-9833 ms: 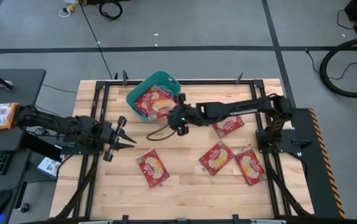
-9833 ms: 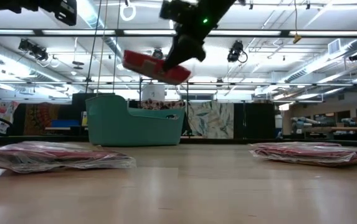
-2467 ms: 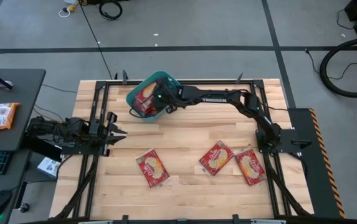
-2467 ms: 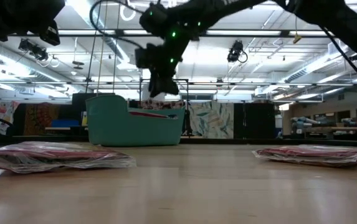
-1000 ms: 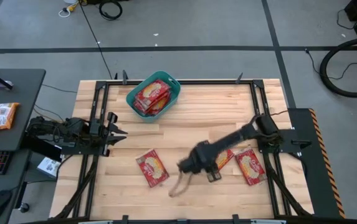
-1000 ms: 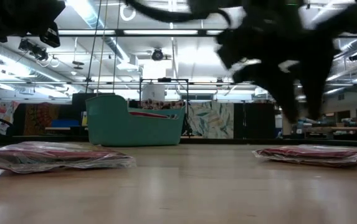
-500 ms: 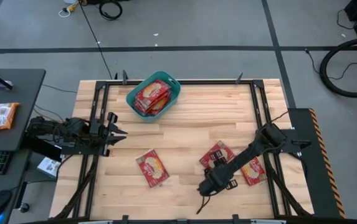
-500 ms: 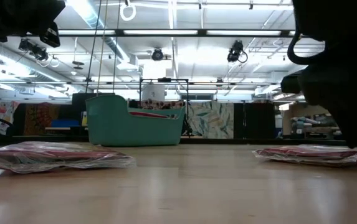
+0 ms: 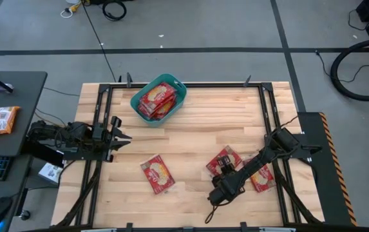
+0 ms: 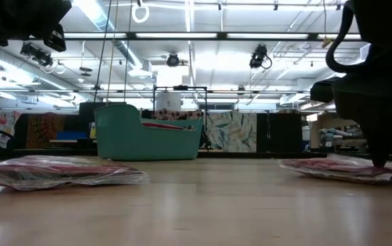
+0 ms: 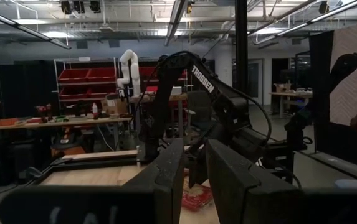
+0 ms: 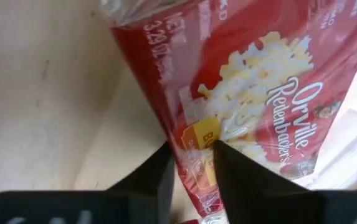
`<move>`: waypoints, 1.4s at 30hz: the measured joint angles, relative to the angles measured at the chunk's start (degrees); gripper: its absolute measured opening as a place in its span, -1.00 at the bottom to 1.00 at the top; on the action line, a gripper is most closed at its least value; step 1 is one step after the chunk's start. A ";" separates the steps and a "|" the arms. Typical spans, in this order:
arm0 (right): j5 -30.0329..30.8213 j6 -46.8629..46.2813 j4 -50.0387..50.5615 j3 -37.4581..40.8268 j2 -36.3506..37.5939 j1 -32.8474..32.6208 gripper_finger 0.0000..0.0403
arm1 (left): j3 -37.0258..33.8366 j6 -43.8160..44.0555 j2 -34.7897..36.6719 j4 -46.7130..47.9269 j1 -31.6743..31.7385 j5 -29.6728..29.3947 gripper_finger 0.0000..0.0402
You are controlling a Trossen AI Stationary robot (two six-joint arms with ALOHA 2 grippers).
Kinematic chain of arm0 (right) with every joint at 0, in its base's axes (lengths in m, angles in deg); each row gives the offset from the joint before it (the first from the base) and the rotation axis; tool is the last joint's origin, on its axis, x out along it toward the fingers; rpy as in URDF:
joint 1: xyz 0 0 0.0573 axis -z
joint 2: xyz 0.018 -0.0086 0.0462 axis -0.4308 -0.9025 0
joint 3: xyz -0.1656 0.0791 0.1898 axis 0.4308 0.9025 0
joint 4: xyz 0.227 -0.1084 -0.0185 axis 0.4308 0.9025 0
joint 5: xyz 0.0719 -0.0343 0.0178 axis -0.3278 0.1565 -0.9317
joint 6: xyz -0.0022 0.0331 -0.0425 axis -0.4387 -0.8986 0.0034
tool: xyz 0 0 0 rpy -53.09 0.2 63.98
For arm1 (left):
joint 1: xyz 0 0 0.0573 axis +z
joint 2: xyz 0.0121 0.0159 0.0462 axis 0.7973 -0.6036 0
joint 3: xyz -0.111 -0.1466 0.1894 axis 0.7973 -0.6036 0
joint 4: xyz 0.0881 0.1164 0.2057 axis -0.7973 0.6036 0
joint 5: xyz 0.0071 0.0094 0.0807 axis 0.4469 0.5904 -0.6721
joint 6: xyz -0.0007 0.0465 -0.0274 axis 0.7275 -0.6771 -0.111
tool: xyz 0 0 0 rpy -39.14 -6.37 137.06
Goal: Sort popcorn bags into baskets
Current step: Put the red popcorn bag into the green bin
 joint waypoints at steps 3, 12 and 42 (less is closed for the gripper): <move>0.61 -0.22 -0.57 0.05 -0.07 0.04 -0.76 | 0.00 -0.02 0.00 -0.02 0.01 -0.01 -0.64; 7.72 1.73 -2.13 -1.72 0.17 0.72 -0.95 | 0.00 -0.02 0.00 -0.11 0.00 -0.01 -0.64; 32.56 35.70 -7.34 -26.01 1.09 22.49 -1.00 | -0.02 -0.09 0.02 -0.46 0.00 -0.02 -0.64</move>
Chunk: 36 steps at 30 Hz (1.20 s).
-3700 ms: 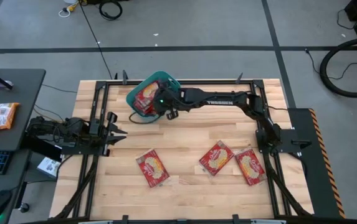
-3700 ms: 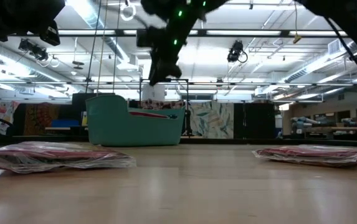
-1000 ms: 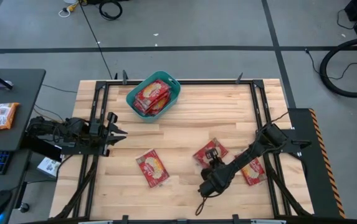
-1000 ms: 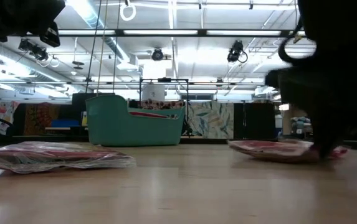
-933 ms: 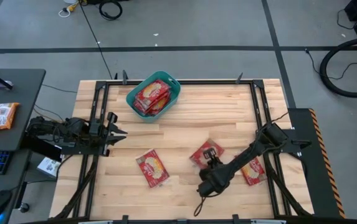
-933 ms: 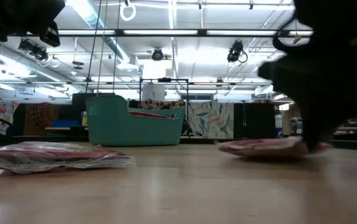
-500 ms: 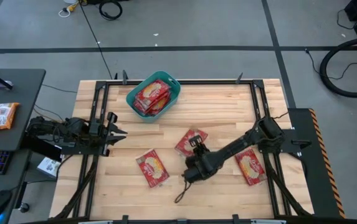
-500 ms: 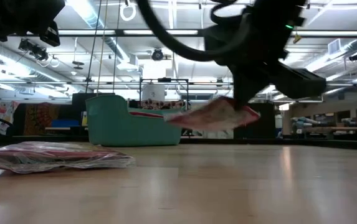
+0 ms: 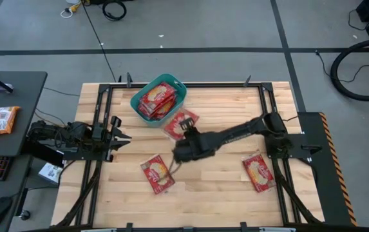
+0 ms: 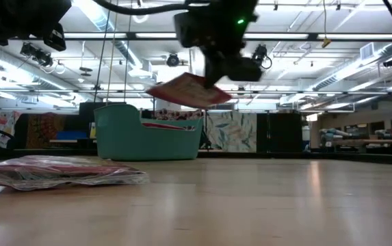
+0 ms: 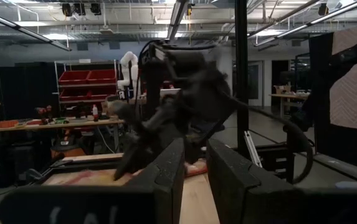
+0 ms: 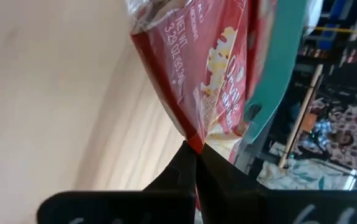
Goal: Sort popcorn bags into baskets
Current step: Put the red popcorn bag into the green bin
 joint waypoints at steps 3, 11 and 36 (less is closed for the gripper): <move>-1.49 7.77 -8.51 -0.02 -0.01 3.38 -1.00 | 0.00 0.00 0.00 0.00 0.00 0.00 -0.64; -8.83 24.73 -28.50 -0.02 0.00 12.19 -1.00 | 0.00 -0.05 0.00 0.00 0.00 0.00 -0.64; -19.87 30.26 -37.65 -7.57 -10.15 24.33 -0.95 | 0.00 -2.12 -0.02 -1.96 0.00 -0.31 -0.64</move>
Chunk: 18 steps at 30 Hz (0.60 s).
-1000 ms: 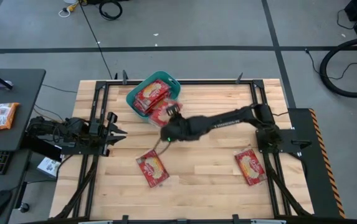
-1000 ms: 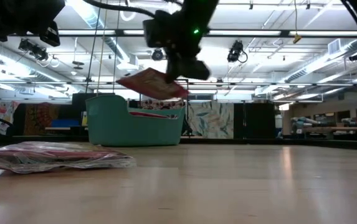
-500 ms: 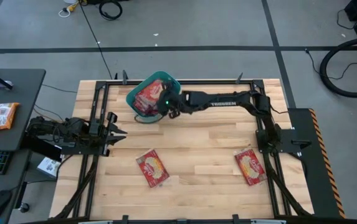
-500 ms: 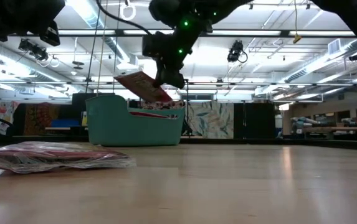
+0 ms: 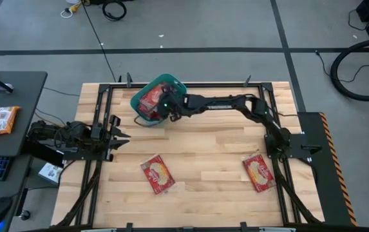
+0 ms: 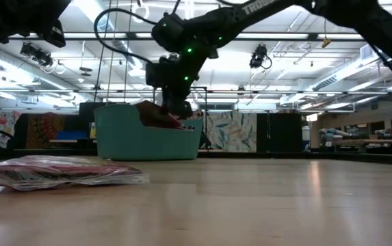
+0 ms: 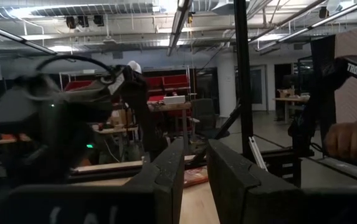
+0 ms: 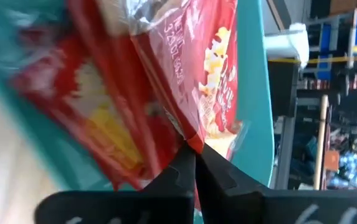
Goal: Sort popcorn bags into baskets
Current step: Put the red popcorn bag into the green bin
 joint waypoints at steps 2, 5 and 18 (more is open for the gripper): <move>0.10 -0.48 0.52 -2.86 -1.47 0.87 -0.85 | 0.00 0.14 0.00 0.28 0.01 0.05 -0.64; -0.50 -0.57 3.22 -6.95 -3.26 1.82 -0.65 | 0.00 0.22 0.00 0.23 -0.01 0.07 -0.64; -2.03 -8.44 20.00 -17.46 -3.46 -2.08 -0.25 | 0.00 0.17 0.00 0.73 -0.01 0.09 -0.64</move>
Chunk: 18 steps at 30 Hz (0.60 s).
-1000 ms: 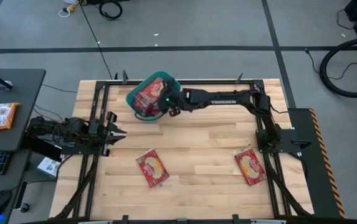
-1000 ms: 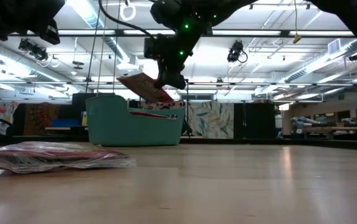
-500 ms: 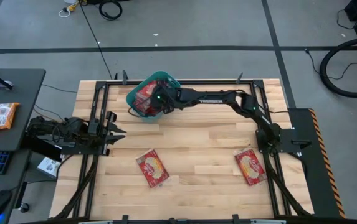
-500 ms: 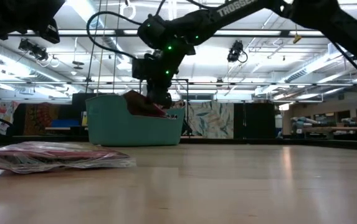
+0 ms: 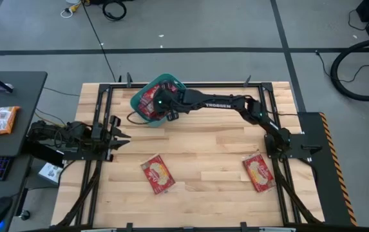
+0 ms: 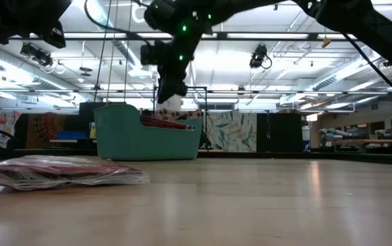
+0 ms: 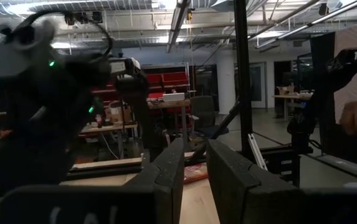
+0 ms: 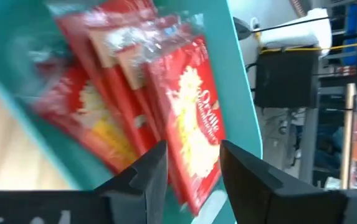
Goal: Sort popcorn bags into baskets
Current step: Put the red popcorn bag into the green bin
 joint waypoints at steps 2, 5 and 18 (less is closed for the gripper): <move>0.25 -2.20 4.19 -2.10 0.08 -1.26 -0.25 | 0.00 0.02 0.00 0.01 0.00 -0.01 -0.64; 1.47 -5.11 10.75 -5.74 0.10 -3.62 -0.25 | 0.00 0.04 0.00 0.05 0.00 -0.01 -0.64; -3.74 -32.87 41.90 -7.75 2.93 -14.06 -0.25 | 0.00 0.50 0.00 0.91 0.00 0.01 -0.64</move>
